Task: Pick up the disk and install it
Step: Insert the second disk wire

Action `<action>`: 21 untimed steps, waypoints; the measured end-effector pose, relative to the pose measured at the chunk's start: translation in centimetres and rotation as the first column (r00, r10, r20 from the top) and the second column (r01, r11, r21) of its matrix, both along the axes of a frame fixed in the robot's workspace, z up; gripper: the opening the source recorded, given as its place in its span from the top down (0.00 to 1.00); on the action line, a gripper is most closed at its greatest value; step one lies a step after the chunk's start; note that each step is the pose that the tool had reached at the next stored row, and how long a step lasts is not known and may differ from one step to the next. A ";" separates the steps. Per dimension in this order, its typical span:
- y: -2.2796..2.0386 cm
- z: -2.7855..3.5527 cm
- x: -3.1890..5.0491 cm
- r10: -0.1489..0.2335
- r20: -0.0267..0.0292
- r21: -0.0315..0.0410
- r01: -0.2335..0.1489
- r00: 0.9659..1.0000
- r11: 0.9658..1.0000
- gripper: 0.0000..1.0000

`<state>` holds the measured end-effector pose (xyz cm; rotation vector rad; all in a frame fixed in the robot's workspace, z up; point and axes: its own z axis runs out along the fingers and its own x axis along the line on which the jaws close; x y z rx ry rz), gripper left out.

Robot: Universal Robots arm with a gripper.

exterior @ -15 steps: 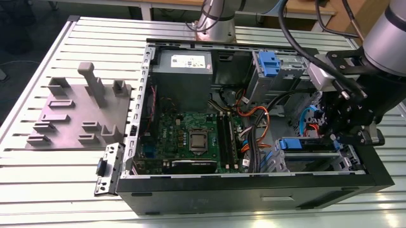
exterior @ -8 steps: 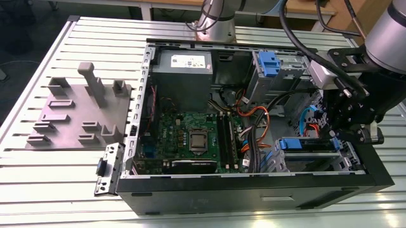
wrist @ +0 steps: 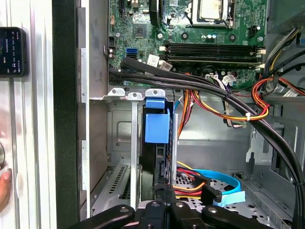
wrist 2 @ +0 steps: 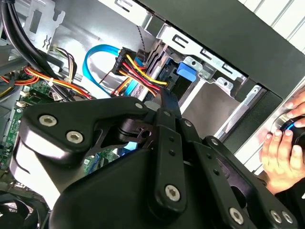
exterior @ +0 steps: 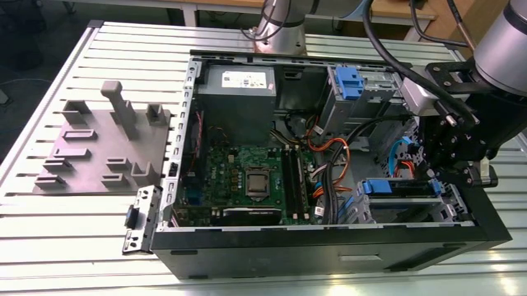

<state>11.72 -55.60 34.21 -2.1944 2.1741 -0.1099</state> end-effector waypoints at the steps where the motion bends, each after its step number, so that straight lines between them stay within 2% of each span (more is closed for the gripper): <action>1: 0.00 0.00 0.00 0.000 0.000 0.000 0.000 1.000 1.000 0.89; 5: 0.00 0.00 -0.02 0.000 -0.001 0.000 0.000 1.000 1.000 0.89; 8: -0.01 0.03 -0.07 0.000 -0.007 0.000 0.000 1.000 1.000 0.89; 15: 0.00 0.81 -0.23 0.000 -0.011 0.001 0.000 1.000 1.000 0.89; 19: 0.01 1.26 -0.46 0.000 -0.016 0.004 0.000 1.000 1.000 0.89; 21: 0.01 1.26 -0.51 0.000 -0.017 0.004 0.000 1.000 1.000 0.89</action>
